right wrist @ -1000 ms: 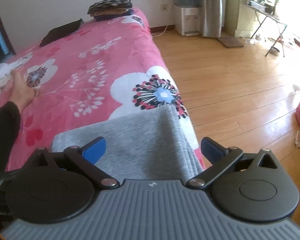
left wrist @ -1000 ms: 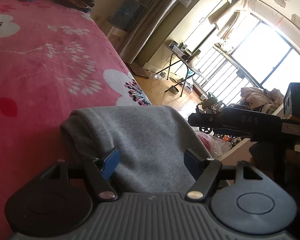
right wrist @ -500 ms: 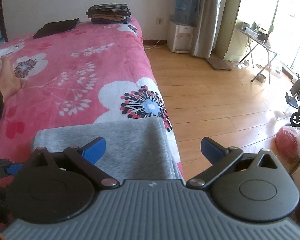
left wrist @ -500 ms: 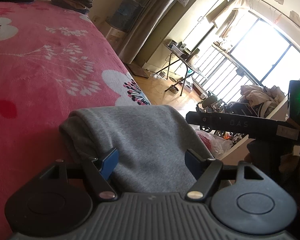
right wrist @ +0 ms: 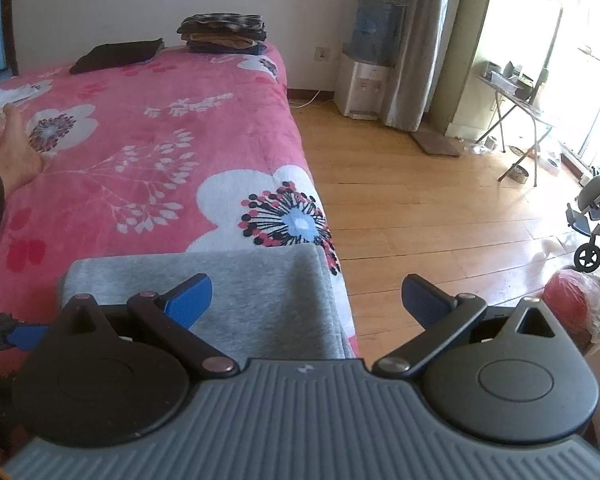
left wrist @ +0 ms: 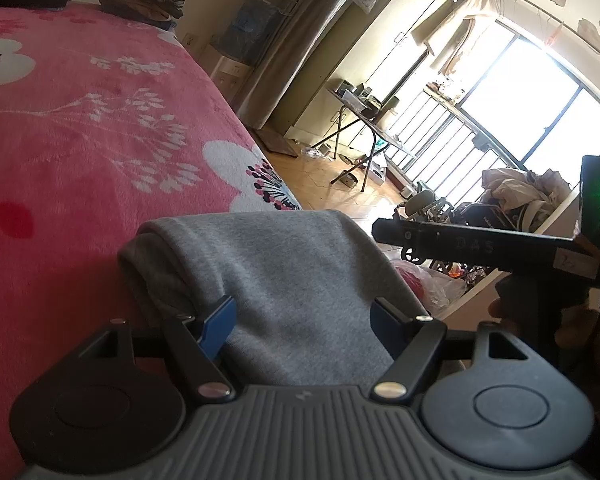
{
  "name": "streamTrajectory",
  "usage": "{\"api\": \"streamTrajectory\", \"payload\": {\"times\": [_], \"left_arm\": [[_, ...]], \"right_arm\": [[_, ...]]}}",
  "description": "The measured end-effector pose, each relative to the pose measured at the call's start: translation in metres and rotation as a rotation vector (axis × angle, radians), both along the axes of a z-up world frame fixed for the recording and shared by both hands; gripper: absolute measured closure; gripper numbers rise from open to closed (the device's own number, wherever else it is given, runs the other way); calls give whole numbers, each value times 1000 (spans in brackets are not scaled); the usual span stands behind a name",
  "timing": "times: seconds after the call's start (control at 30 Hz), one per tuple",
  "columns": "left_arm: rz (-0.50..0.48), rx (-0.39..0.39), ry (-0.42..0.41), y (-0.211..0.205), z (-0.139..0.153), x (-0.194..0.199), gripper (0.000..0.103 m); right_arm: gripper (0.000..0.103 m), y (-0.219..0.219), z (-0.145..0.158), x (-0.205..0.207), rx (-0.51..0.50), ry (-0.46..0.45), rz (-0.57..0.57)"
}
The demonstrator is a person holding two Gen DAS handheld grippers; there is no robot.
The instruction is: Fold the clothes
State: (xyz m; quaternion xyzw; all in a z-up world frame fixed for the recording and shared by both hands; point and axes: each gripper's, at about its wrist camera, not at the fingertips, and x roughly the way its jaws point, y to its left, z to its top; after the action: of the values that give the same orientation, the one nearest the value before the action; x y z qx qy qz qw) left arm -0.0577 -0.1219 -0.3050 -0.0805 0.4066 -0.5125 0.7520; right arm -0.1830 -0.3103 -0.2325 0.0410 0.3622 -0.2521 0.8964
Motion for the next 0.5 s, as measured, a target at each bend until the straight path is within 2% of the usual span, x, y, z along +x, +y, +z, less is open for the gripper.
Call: {"api": "streamTrajectory", "payload": {"times": [0.3,0.5], "left_arm": [[0,2,-4,1,1,-1,27],[1,1,-4,1,1,-1,27]], "right_arm": [[1,5,-5,2,-2,38,54],[1,1,-1,-1,11,13,33]]}}
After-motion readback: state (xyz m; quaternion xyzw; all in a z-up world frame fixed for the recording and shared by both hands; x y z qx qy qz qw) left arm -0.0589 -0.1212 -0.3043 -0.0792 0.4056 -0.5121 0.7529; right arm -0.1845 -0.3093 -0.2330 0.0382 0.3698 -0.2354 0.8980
